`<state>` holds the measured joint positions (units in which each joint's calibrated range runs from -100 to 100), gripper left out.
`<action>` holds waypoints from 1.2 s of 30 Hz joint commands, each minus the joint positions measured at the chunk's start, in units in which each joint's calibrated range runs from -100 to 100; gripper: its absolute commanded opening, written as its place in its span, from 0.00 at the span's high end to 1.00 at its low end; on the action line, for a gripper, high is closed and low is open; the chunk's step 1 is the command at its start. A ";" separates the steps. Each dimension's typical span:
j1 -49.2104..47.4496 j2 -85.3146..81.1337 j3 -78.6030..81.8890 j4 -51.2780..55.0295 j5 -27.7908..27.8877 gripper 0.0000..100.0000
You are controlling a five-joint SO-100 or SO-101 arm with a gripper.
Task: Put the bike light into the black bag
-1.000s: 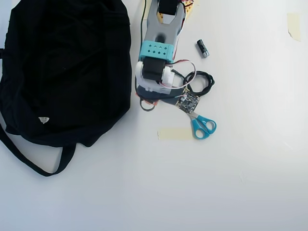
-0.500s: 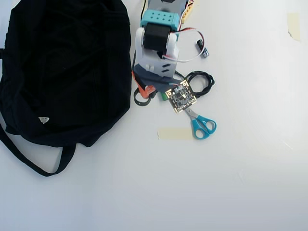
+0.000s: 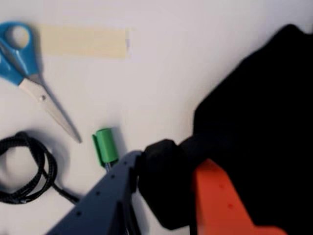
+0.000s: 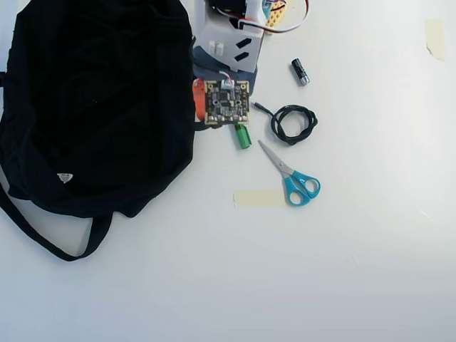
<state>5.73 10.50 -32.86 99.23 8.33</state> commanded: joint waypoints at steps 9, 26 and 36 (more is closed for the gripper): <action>10.50 -7.76 -0.29 0.43 -7.17 0.98; 33.09 -6.27 0.52 -3.28 -16.98 0.98; 46.85 -6.27 31.06 -31.96 -16.87 0.98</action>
<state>51.73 5.69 -6.76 72.95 -8.52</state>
